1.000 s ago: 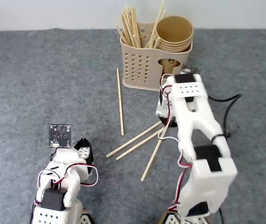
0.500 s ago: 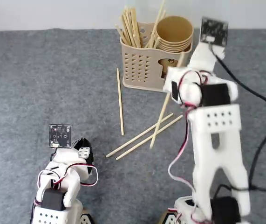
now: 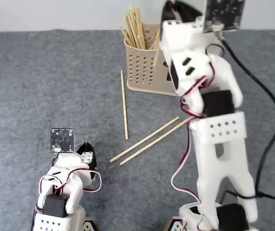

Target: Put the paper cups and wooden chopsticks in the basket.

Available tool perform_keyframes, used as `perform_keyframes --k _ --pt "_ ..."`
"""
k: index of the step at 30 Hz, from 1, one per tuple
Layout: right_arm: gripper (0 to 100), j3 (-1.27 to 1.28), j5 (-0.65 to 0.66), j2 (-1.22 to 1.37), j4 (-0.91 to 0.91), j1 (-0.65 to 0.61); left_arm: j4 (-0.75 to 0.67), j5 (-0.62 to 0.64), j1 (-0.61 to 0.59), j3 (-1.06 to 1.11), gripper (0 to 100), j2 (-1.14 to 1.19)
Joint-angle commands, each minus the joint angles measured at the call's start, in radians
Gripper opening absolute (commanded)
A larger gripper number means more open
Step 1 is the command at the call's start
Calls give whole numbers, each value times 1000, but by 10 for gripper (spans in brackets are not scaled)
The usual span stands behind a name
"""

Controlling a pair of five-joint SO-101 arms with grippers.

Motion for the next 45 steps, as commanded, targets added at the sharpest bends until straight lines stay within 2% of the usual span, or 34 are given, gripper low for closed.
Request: perform_keyframes --k 1,8,15,18,23,31,36,39,45 --pt "8 -58 51 41 -188 -31 3 -9 -8 -10 16 -15" --pt "8 -54 170 160 -447 -76 3 -9 -8 -10 16 -15" --pt "13 -52 206 260 -415 -81 3 -9 -8 -10 16 -15" --pt "37 -52 206 271 -326 -81 3 -9 -8 -10 16 -15" --pt "152 -54 203 248 -203 -82 3 -9 -8 -10 16 -15" --pt "35 -54 186 120 147 -79 3 -9 -8 -10 16 -15" --pt "16 -54 18 56 475 -53 3 -9 -8 -10 16 -15" --pt "16 -54 -38 42 645 -35 3 -9 -8 -10 16 -15" --pt "16 -52 -150 53 875 -7 3 -9 -8 -10 16 -15"
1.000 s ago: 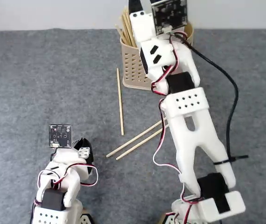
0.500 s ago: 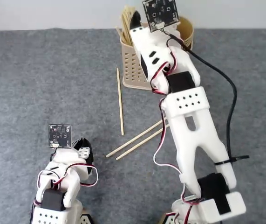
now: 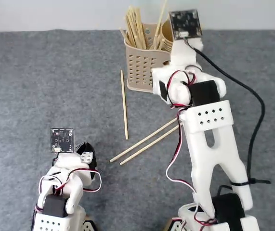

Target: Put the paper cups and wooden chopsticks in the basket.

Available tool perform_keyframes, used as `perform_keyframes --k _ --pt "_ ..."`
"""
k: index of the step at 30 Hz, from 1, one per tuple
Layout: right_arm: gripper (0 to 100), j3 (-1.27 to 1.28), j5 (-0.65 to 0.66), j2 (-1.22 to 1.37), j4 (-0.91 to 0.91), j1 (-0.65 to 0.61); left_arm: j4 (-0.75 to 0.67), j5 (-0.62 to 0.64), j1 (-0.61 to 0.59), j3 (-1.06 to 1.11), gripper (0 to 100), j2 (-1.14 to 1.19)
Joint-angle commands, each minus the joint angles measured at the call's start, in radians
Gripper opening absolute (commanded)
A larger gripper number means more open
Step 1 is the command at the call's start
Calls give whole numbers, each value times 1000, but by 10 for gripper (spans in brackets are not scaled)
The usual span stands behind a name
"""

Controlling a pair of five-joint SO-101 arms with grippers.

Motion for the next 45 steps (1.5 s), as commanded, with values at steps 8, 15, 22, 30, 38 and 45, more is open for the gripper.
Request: perform_keyframes --k 8,15,22,30,38,45 --pt "150 18 -213 -41 246 22 3 -9 -8 -10 16 -15" --pt "270 307 -287 -41 81 27 3 -9 -8 -10 16 -15" --pt "270 526 -298 -41 -193 24 3 -9 -8 -10 16 -15" --pt "241 574 -330 54 -302 22 3 -9 -8 -10 16 -15" --pt "191 390 -413 292 -242 25 3 -9 -8 -10 16 -15" --pt "191 301 -419 444 -245 56 3 -9 -8 -10 16 -15"
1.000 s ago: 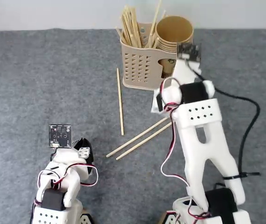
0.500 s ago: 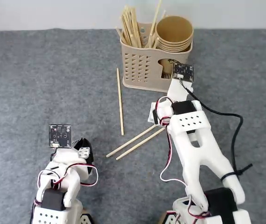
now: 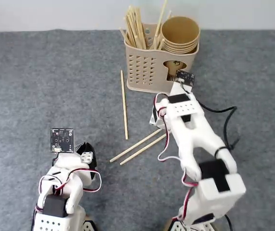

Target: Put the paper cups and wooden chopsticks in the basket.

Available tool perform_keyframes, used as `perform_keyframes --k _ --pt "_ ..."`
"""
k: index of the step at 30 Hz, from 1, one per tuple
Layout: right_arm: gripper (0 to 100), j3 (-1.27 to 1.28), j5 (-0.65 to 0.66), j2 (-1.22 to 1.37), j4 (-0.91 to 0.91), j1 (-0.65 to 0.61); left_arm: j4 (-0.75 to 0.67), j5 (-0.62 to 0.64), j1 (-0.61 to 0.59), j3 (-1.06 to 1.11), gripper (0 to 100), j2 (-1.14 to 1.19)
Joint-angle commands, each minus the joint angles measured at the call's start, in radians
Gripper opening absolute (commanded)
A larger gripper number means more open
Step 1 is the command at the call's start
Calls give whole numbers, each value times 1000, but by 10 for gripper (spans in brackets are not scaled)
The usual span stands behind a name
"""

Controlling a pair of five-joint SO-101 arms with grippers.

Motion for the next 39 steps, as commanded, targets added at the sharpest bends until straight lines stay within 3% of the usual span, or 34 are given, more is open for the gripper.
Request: perform_keyframes --k 1,10,39 --pt "189 -84 -9 44 2 36 3 -9 -8 -10 16 -15" --pt "188 -183 -8 197 10 97 3 -9 -8 -10 16 -15" --pt "188 -235 -8 209 -16 -5 3 -9 -8 -10 16 -15"
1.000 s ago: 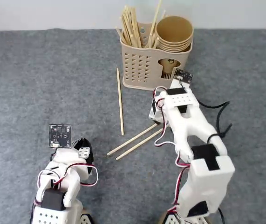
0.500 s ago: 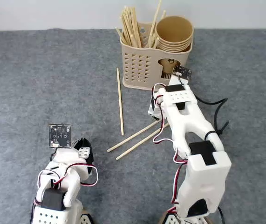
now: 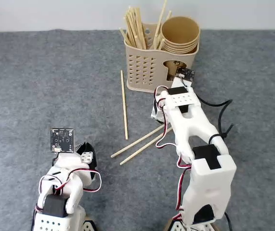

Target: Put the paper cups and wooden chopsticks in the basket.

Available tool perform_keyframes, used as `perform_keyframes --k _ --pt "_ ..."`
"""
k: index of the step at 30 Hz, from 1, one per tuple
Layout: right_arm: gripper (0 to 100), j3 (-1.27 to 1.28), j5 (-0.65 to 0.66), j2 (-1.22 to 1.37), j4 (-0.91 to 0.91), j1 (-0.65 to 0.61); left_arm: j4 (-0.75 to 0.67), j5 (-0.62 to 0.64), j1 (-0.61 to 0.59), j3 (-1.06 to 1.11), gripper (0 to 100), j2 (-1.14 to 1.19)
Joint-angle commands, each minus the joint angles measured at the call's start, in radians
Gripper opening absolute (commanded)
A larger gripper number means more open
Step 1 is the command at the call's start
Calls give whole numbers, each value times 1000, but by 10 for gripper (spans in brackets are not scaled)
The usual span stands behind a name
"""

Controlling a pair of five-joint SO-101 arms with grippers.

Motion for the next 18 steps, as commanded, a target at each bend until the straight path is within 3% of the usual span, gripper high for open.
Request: perform_keyframes --k 1,18 --pt "188 -20 -3 -1 -22 -18 3 -9 -8 -10 16 -15" --pt "186 18 -2 -1 122 -7 3 -11 -8 -10 16 -15"
